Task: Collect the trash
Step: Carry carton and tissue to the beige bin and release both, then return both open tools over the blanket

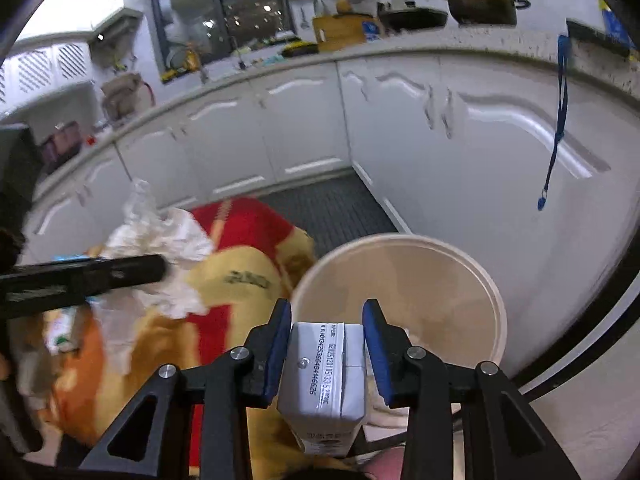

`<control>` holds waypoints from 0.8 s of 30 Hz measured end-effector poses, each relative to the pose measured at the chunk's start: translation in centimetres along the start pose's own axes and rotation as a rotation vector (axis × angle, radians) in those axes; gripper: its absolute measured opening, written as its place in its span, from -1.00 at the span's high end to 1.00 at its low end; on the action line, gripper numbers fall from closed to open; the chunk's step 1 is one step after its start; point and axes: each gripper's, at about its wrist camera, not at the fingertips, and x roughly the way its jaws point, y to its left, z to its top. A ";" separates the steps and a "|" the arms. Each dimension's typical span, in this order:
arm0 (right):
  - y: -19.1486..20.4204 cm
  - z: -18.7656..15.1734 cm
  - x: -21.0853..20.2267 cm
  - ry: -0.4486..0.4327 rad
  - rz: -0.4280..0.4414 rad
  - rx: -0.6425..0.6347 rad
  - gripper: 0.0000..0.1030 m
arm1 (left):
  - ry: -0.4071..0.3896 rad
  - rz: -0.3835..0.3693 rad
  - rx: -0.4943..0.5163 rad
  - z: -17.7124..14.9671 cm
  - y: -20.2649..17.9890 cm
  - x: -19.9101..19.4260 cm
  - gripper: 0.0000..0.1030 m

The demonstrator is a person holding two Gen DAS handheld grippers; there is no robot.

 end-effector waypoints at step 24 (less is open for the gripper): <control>-6.4 -1.0 0.6 0.006 -0.071 0.226 -0.19 | 0.009 -0.090 -0.065 2.1 -2.0 6.2 -0.13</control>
